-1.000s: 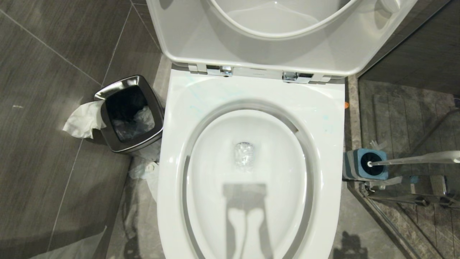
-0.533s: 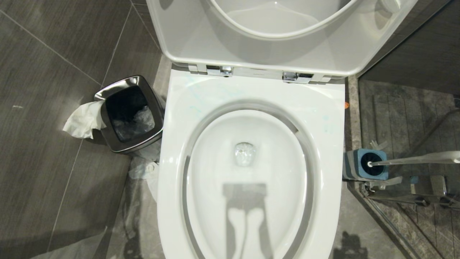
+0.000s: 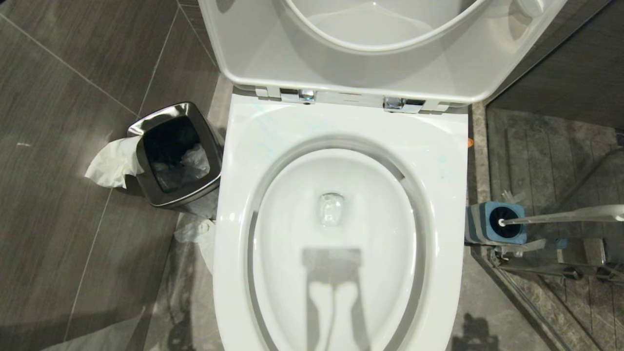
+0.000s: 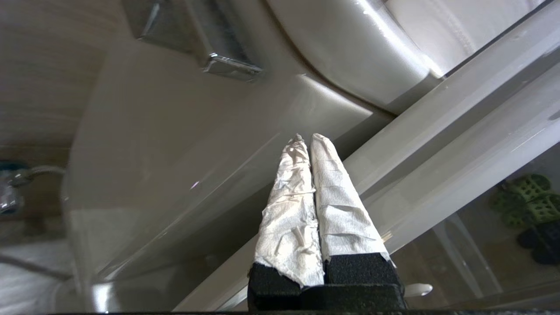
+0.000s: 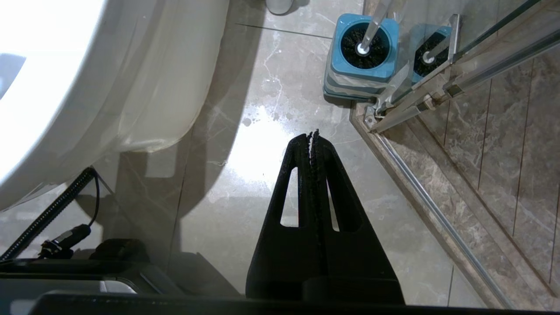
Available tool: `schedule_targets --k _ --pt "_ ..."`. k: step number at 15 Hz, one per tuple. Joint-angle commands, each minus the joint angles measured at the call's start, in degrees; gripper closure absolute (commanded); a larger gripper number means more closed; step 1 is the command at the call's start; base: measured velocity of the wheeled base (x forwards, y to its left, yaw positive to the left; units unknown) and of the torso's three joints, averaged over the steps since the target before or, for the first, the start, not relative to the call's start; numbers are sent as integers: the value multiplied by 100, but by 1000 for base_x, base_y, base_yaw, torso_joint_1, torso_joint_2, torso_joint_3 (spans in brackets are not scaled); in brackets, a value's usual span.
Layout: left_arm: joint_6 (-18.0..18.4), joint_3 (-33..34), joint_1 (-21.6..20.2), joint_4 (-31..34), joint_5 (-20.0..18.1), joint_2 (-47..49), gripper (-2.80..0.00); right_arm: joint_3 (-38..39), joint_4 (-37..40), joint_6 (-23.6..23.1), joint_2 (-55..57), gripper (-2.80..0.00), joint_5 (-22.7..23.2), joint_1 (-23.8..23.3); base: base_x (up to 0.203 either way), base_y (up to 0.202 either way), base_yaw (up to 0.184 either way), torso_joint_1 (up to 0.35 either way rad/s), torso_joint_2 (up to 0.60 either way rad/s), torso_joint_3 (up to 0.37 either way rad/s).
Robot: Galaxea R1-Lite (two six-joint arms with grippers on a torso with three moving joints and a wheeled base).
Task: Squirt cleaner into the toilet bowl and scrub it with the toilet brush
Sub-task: Close the toilet lid
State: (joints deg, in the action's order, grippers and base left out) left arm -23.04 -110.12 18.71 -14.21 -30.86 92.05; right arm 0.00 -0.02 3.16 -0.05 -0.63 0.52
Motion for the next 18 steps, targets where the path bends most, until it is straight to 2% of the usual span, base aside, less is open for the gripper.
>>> schedule_targets --k 1,6,10,18 --pt "-4 -17 198 -173 -16 81 0 0 -4 1 5 0 -7 0 0 0 0 0 0 0" --pt "-10 -1 362 -301 -53 101 0 0 -7 1 5 0 -4 0 0 0 0 0 0 0" --pt "-52 95 406 -268 -252 -12 0 0 -7 1 5 0 -7 0 0 0 0 0 0 0" --pt "-77 727 388 -240 -658 -359 0 0 -7 1 5 0 2 0 0 0 0 0 0 0"
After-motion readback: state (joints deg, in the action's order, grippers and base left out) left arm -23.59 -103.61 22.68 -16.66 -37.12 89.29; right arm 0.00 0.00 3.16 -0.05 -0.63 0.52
